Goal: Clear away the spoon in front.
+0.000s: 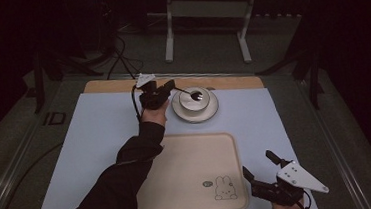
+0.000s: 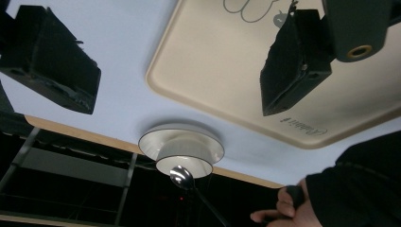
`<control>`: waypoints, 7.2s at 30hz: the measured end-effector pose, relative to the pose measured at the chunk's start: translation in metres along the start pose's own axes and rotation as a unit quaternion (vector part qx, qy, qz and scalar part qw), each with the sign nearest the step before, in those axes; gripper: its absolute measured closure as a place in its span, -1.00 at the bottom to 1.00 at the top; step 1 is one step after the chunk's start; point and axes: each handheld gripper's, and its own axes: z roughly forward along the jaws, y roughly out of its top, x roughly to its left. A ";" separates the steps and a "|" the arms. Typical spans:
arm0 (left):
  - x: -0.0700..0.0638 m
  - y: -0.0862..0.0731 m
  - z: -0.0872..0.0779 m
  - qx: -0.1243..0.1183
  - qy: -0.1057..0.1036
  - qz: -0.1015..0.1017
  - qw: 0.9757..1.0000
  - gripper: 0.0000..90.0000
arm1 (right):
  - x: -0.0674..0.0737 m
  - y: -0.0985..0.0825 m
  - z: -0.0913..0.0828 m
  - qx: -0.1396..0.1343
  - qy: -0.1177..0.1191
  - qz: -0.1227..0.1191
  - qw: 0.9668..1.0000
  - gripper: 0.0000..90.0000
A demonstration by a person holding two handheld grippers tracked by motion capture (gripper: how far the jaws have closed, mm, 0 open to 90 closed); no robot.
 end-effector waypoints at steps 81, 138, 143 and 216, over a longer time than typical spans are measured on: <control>0.030 0.045 -0.188 0.222 -0.238 0.192 0.926 0.99 | 0.005 0.000 0.003 -0.003 0.002 -0.016 1.000 -0.71; 0.034 -0.038 -0.109 0.374 -0.293 0.226 0.850 0.80 | 0.004 -0.001 0.005 0.005 0.010 -0.012 1.000 -0.71; 0.040 -0.042 -0.103 0.365 -0.291 0.217 0.857 0.79 | 0.004 -0.001 0.005 0.008 0.012 -0.011 1.000 -0.71; 0.057 -0.089 -0.053 0.346 -0.119 0.233 0.901 0.18 | 0.004 -0.002 0.008 0.017 0.026 -0.010 0.999 -0.70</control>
